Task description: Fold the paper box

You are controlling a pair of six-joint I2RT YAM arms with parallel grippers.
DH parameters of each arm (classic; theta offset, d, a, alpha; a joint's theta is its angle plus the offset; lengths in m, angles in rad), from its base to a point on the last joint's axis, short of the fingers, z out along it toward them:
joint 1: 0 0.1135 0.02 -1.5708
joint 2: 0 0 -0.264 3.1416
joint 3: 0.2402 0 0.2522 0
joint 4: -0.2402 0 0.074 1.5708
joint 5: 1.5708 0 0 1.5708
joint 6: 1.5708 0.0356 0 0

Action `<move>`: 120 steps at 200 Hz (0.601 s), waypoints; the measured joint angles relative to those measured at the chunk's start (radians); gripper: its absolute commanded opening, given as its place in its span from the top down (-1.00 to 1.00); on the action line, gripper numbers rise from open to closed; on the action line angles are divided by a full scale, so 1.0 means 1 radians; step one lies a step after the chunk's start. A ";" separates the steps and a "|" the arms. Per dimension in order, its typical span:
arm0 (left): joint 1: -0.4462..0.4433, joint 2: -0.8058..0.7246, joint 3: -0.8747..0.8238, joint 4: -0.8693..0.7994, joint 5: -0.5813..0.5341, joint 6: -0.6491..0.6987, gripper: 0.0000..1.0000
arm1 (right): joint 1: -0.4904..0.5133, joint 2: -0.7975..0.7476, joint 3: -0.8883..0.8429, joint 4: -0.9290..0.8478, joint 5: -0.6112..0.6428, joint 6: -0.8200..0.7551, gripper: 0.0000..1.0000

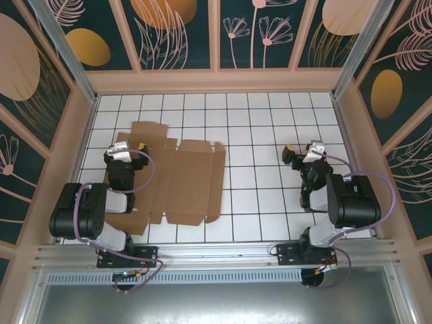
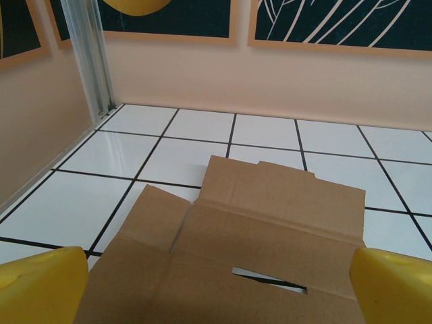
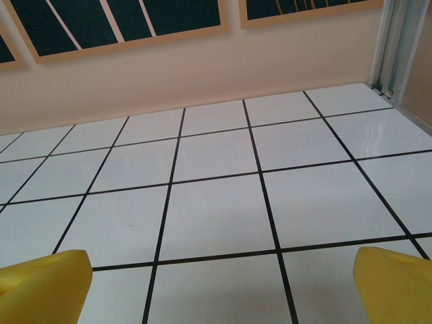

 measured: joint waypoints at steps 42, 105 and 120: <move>0.000 0.000 0.000 0.000 0.000 0.000 -0.98 | 0.000 0.000 0.000 0.000 0.000 0.000 -0.98; -0.007 -0.316 0.046 -0.245 -0.087 -0.028 -0.98 | 0.127 -0.288 0.057 -0.247 0.018 -0.059 -0.98; -0.022 -0.436 0.121 -0.349 -0.105 -0.082 -0.98 | 0.234 -0.392 0.139 -0.315 0.046 -0.057 -0.98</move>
